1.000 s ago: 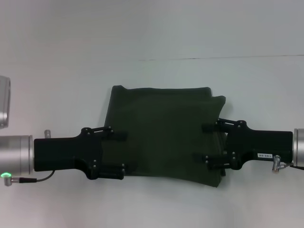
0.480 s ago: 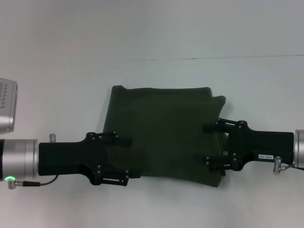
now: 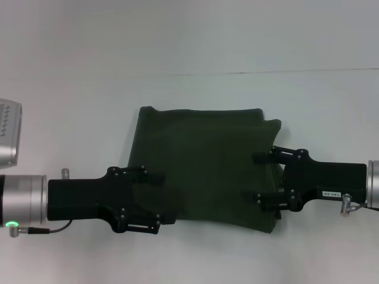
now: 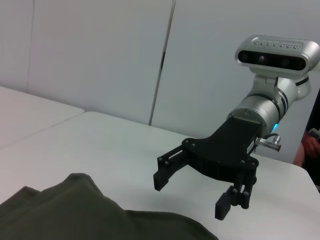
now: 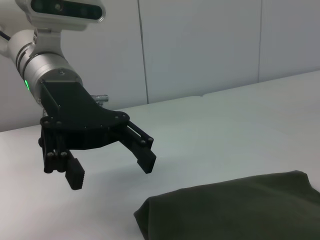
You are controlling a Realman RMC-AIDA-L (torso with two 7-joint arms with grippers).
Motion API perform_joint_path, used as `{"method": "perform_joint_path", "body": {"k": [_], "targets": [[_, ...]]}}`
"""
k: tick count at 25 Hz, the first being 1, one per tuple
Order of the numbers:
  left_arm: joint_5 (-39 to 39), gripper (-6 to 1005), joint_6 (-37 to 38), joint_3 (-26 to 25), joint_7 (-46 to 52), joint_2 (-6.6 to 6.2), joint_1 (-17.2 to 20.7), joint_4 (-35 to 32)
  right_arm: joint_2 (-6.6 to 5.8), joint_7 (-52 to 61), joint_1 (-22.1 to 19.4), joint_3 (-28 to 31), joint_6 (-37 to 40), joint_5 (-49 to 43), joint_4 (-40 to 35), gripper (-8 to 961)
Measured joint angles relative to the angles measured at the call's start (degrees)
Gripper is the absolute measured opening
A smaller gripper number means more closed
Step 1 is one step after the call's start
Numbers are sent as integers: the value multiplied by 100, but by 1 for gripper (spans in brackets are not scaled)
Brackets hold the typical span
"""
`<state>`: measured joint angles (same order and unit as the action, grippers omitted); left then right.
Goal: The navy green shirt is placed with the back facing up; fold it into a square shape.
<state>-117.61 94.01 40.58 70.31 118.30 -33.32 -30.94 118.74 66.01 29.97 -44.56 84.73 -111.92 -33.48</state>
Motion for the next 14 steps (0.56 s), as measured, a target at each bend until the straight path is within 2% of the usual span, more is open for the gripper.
{"method": "perform_joint_path", "body": {"k": [14], "targets": [[-51,882,4,2,0,0,-24,0,0,-1,31,9,-26,4,-18,938]]}}
